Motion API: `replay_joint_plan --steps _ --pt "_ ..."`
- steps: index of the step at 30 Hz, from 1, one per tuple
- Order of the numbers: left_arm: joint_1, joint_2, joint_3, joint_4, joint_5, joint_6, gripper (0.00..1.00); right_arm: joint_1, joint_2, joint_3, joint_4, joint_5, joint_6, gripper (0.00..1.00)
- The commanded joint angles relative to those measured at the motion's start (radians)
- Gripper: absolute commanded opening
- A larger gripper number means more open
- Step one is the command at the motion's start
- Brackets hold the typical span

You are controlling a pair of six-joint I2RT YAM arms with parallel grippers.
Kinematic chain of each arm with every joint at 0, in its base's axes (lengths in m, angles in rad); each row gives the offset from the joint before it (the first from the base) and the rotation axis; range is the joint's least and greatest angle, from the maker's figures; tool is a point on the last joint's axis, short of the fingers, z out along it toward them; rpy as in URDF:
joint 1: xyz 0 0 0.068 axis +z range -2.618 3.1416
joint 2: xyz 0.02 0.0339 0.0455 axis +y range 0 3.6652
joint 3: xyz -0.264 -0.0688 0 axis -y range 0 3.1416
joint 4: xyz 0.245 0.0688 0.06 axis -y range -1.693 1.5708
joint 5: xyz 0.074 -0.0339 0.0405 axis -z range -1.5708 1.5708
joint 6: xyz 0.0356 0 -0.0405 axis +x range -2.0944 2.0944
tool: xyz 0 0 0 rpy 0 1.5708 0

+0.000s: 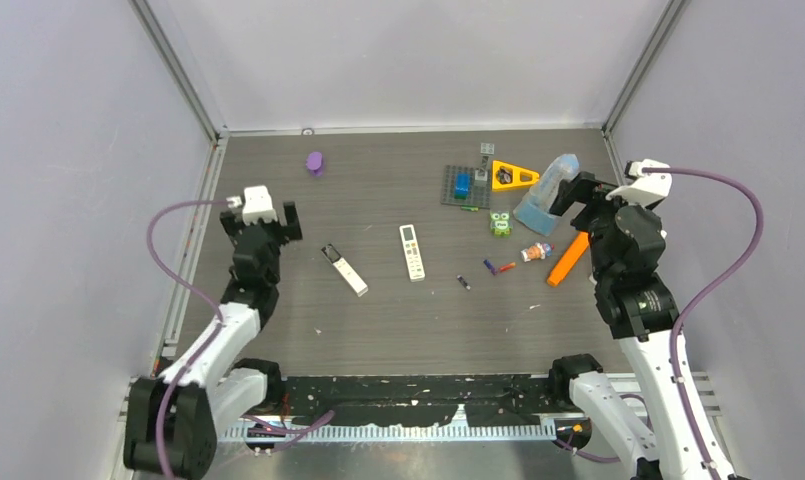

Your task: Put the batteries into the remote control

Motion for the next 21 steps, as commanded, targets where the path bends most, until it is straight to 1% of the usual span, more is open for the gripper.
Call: replay_joint_plan --steps 1,3,4,6,8,10,11,13,14,15,16,18,19,21 --pt "-0.012 -0.160 0.351 -0.604 -0.057 -0.193 1.00 0.006 0.022 0.034 0.031 -0.168 -0.003 0.95" --pt "-0.013 -0.186 0.440 -0.761 -0.019 -0.299 0.99 0.007 0.032 0.038 0.028 -0.199 0.018 0.95" --pt "-0.014 -0.197 0.470 -0.825 -0.024 -0.369 1.00 0.007 0.033 0.039 0.029 -0.209 0.034 0.95" --pt "-0.014 -0.218 0.503 -0.918 -0.009 -0.492 1.00 0.010 0.043 0.036 0.036 -0.237 0.053 0.96" --pt "-0.013 -0.258 0.500 -0.970 0.050 -0.547 1.00 0.018 0.057 0.034 0.037 -0.262 0.069 0.96" --pt "-0.012 -0.309 0.479 -0.981 0.167 -0.535 1.00 0.040 0.087 0.034 0.037 -0.292 0.069 0.97" --pt "-0.012 -0.333 0.464 -0.983 0.221 -0.526 1.00 0.072 0.095 0.034 0.035 -0.283 0.062 0.97" --pt "-0.012 -0.374 0.416 -0.978 0.271 -0.551 1.00 0.158 0.117 0.031 0.034 -0.220 0.044 0.97" --pt "-0.012 -0.385 0.395 -0.980 0.292 -0.561 1.00 0.220 0.134 0.030 0.034 -0.172 0.040 0.97" --pt "-0.012 -0.393 0.376 -0.987 0.310 -0.573 1.00 0.252 0.145 0.028 0.037 -0.151 0.034 0.97" --pt "-0.012 -0.394 0.351 -0.994 0.322 -0.590 1.00 0.312 0.168 0.027 0.039 -0.117 0.033 0.97" --pt "-0.012 -0.379 0.307 -1.004 0.343 -0.638 1.00 0.387 0.209 0.028 0.042 -0.069 0.044 0.97" --pt "-0.012 -0.363 0.286 -1.001 0.387 -0.665 0.99 0.410 0.225 0.028 0.043 -0.054 0.058 0.97" --pt "-0.014 -0.317 0.229 -0.955 0.452 -0.734 0.95 0.464 0.277 0.031 0.034 -0.009 0.096 0.97"
